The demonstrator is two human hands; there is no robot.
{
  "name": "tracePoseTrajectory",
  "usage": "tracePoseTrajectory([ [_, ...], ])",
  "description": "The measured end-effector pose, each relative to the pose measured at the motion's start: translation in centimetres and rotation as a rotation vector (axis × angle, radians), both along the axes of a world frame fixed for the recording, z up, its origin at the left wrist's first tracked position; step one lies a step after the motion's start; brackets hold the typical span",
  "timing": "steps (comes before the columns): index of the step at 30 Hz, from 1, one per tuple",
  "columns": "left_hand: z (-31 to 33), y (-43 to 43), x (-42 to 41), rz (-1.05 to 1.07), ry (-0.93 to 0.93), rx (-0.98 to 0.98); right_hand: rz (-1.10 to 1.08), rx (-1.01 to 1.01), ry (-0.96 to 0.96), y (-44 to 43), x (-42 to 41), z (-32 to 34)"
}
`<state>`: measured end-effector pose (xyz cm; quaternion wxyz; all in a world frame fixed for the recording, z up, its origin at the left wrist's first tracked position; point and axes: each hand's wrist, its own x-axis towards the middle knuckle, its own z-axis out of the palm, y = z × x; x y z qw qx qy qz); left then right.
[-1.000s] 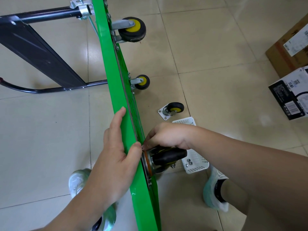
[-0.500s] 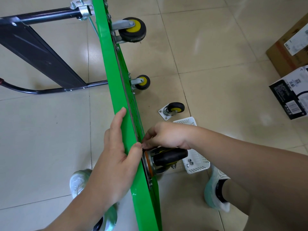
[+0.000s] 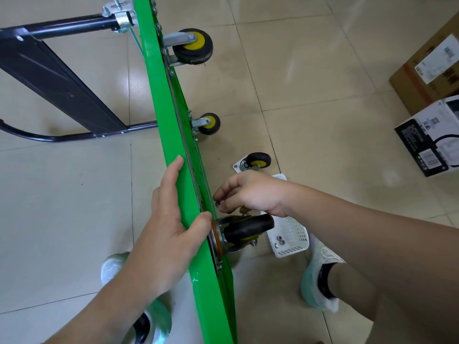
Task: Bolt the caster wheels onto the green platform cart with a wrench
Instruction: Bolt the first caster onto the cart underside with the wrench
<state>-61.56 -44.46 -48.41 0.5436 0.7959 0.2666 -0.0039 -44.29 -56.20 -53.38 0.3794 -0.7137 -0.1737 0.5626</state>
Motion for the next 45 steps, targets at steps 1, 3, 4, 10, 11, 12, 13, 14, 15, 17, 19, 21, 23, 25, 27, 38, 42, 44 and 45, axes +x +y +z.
tracePoseTrajectory([
  [1,0.1,0.1,0.0,-0.014,0.0,0.005,-0.023,0.021,-0.001,-0.2,-0.2,0.0],
  [3,0.2,0.4,0.0,-0.046,0.003,0.018,-0.082,0.06,-0.014,-0.6,-0.6,0.0],
  [4,0.3,0.6,-0.1,-0.059,0.006,0.022,-0.119,0.074,-0.022,-0.8,-0.9,0.0],
  [10,0.2,2.3,-0.3,-0.129,0.025,0.053,-0.33,0.153,0.007,-2.2,-2.2,-0.1],
  [11,0.1,2.4,-0.4,-0.134,0.025,0.063,-0.344,0.161,0.002,-2.4,-2.5,-0.1],
  [12,0.0,2.4,-0.4,-0.134,0.027,0.076,-0.355,0.166,-0.006,-2.6,-2.7,-0.1],
  [13,0.0,2.3,-0.4,-0.127,0.029,0.088,-0.364,0.17,-0.013,-2.7,-2.8,-0.2],
  [14,0.0,2.2,-0.4,-0.118,0.031,0.094,-0.372,0.174,-0.016,-2.7,-2.9,-0.2],
  [15,0.1,2.1,-0.4,-0.111,0.028,0.094,-0.379,0.178,-0.017,-2.7,-3.0,-0.2],
  [17,0.2,1.8,-0.4,-0.104,0.021,0.097,-0.39,0.185,-0.016,-2.7,-3.0,-0.3],
  [19,0.1,1.9,-0.3,-0.101,0.029,0.125,-0.402,0.188,-0.013,-2.7,-2.9,-0.4],
  [21,0.1,2.0,-0.1,-0.091,0.044,0.136,-0.415,0.19,-0.009,-2.6,-2.9,-0.6],
  [23,0.3,2.1,0.0,-0.08,0.059,0.14,-0.423,0.193,-0.009,-2.5,-3.0,-0.7],
  [25,0.6,2.2,0.0,-0.073,0.065,0.138,-0.425,0.197,-0.014,-2.3,-3.0,-0.7],
  [27,0.8,2.1,0.1,-0.072,0.058,0.137,-0.426,0.198,-0.022,-2.2,-3.0,-0.8],
  [38,0.2,0.8,0.3,0.035,-0.01,0.067,-0.453,0.201,-0.048,-2.7,-2.1,-1.6],
  [42,0.2,0.7,0.2,0.039,-0.025,0.045,-0.464,0.215,-0.041,-2.9,-1.8,-1.7],
  [44,0.3,0.6,0.2,0.04,-0.032,0.032,-0.483,0.21,-0.058,-3.2,-1.7,-1.7],
  [45,0.3,0.5,0.1,0.045,-0.035,0.018,-0.498,0.203,-0.072,-3.7,-1.6,-1.8],
])
